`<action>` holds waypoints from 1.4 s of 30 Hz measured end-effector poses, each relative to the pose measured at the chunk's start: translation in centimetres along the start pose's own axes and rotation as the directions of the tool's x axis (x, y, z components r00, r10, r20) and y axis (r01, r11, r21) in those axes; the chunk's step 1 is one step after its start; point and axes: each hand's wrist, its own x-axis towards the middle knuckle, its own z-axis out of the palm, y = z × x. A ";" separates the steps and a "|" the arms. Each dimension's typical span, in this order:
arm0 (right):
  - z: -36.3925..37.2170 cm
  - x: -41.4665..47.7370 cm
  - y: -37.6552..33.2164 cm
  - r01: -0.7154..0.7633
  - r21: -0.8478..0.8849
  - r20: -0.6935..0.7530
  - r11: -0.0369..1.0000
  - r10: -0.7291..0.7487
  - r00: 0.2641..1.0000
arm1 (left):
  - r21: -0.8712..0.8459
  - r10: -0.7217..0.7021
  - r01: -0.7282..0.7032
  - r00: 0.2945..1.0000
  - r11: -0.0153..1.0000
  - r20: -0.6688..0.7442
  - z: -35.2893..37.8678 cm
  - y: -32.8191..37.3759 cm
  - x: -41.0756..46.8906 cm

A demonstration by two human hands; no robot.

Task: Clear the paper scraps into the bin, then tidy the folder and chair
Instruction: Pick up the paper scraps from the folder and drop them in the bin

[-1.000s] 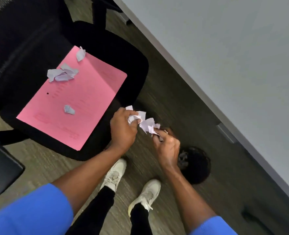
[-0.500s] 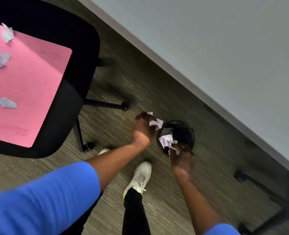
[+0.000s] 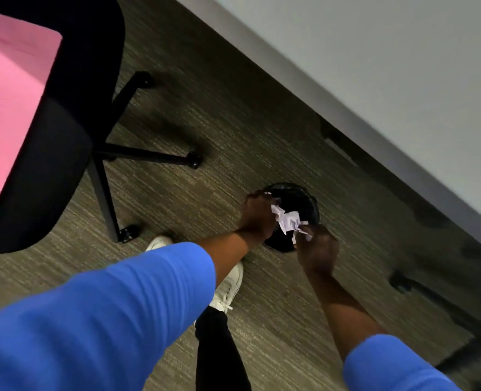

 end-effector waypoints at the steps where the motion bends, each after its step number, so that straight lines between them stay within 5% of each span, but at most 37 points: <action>1: 0.4 0.3 0.3 -0.008 -0.002 0.008 1.000 0.008 1.000 | -0.001 -0.016 0.016 1.000 1.000 0.002 0.6 -0.2 0.3; 12: 3.7 3.5 2.8 -0.028 0.048 0.199 0.998 0.018 0.980 | -0.009 -0.060 0.063 0.983 0.998 0.175 3.9 -2.4 2.3; 23: 3.5 3.5 0.1 -0.010 0.023 0.223 1.000 0.005 0.975 | -0.090 -0.006 0.033 0.957 0.995 0.290 1.0 -3.6 1.1; 28: 2.5 2.7 -3.4 0.073 0.039 0.169 0.997 -0.078 0.983 | -0.137 0.025 0.002 0.979 0.991 0.200 -2.8 -2.6 -0.8; 35: 0.8 1.9 -11.6 0.160 0.142 0.107 0.977 -0.175 0.979 | -0.133 -0.151 0.172 0.976 0.976 0.160 -9.5 -2.2 -3.5; 42: -0.2 2.5 -22.4 0.302 0.271 0.135 0.914 -0.347 0.928 | -0.126 -0.341 0.328 0.935 0.936 -0.094 -16.6 -6.1 -7.2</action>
